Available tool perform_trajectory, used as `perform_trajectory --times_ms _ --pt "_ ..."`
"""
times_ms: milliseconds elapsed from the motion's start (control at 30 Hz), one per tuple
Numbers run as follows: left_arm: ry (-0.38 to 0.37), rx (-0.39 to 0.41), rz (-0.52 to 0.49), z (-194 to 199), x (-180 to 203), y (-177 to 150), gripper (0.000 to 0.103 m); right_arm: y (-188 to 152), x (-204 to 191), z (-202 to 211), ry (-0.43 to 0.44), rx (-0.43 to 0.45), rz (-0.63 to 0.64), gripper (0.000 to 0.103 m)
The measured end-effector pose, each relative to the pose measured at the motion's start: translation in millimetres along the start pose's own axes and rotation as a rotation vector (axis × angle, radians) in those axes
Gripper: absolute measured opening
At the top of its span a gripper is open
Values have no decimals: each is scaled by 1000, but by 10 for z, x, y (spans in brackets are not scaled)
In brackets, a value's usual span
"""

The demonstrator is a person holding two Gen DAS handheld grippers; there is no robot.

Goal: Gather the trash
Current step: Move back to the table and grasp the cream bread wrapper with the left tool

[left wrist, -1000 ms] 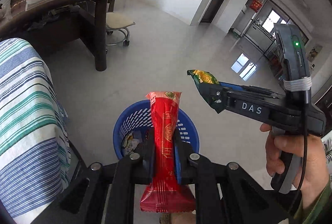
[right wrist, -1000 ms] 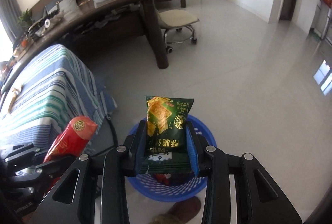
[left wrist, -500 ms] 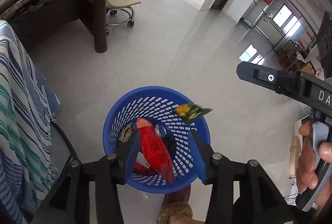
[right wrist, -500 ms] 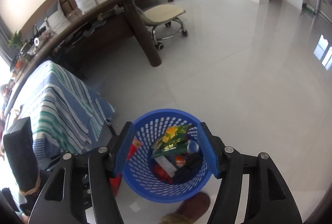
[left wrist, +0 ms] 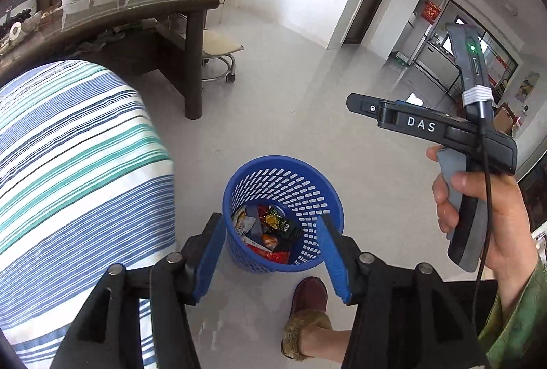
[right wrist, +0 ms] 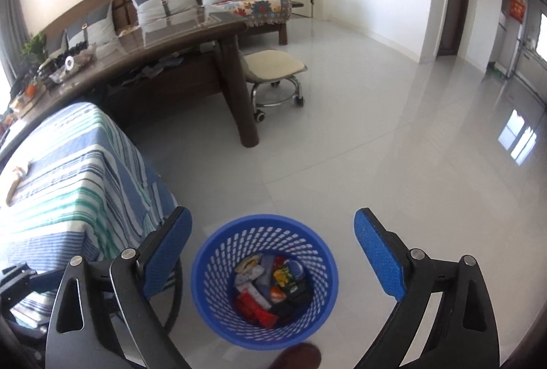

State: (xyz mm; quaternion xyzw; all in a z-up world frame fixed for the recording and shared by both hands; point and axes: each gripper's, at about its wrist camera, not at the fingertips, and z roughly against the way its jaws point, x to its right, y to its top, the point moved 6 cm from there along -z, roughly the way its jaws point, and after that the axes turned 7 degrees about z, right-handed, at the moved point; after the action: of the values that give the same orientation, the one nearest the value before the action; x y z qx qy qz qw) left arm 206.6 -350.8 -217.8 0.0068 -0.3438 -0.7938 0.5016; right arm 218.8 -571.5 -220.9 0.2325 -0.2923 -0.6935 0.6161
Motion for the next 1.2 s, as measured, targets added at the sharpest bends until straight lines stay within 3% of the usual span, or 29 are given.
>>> perform_trajectory --times_ms 167,367,500,700,867,1033,1200 --pt "63 36 82 677 -677 -291 56 43 -784 147 63 53 131 97" --pt "255 108 139 1388 -1628 -503 56 -16 -2114 290 270 98 260 97" --pt "341 139 213 1654 -2242 -571 56 -130 -2961 340 378 86 350 97" --pt "378 125 254 1770 -2892 -529 56 -341 -3909 161 479 -23 483 97" --pt "392 120 240 1753 -3278 -235 56 -484 -4121 -23 462 -74 574 97" --pt "376 109 185 1518 -3522 175 62 -460 -4113 -41 460 -75 577 99" --pt "366 31 131 1149 -3698 459 62 -467 -4133 -43 457 -77 579 102"
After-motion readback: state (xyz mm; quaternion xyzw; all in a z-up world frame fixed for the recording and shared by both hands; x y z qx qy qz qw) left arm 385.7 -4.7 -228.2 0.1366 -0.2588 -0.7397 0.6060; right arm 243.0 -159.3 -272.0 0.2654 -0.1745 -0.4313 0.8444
